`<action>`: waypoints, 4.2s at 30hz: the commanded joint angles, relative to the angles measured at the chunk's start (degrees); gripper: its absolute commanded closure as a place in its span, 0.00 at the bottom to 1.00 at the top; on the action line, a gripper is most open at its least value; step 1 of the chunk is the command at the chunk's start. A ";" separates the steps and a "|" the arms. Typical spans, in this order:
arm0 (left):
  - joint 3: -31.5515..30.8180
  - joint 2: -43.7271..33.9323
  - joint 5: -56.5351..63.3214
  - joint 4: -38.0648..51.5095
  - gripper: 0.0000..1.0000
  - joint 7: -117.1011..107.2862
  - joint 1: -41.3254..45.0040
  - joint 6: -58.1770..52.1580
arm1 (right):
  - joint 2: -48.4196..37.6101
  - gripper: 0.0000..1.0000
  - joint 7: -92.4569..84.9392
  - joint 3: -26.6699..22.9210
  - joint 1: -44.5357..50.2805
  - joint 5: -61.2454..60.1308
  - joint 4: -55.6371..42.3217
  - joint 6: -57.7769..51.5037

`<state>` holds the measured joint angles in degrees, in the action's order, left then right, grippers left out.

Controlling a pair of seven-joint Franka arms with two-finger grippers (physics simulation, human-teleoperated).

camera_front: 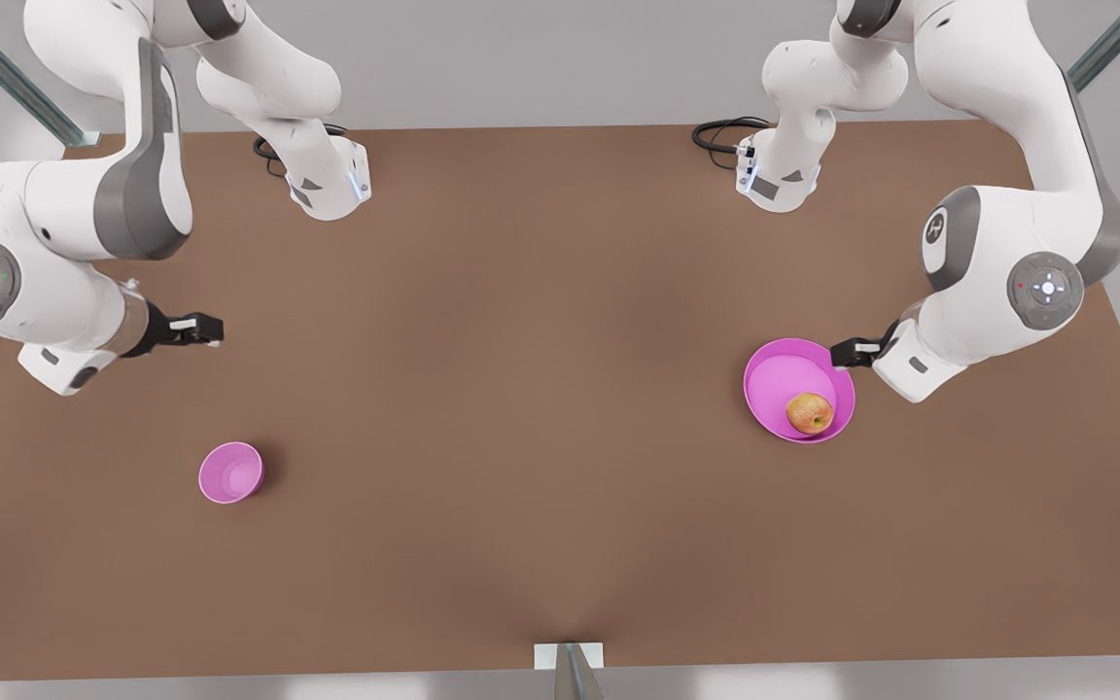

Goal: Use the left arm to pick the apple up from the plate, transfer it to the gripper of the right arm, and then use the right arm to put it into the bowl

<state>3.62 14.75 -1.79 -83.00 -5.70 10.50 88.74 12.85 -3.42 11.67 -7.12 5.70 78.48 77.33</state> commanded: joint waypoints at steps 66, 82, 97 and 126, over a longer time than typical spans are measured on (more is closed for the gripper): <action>-0.11 8.19 -0.23 -43.48 0.00 -8.89 -2.06 63.76 | 3.06 0.00 -4.05 0.55 -0.97 -0.95 -2.63 0.45; -0.02 8.80 -0.23 -43.48 0.00 -8.71 -2.06 61.73 | 3.14 0.00 -4.05 0.55 -0.88 -0.95 -2.54 0.36; -0.02 11.18 -0.14 -42.60 0.00 -8.80 -2.06 63.49 | 3.58 0.00 -4.05 0.63 -0.70 -0.95 -2.37 -0.17; -0.11 11.79 -0.23 -42.34 0.06 -8.71 -2.06 63.23 | 3.85 0.00 -4.93 0.72 0.09 -0.95 -2.19 -0.52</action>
<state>3.52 26.57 -2.12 -125.33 -14.19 8.39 152.15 16.77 -8.04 12.37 -7.17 4.85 76.28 77.06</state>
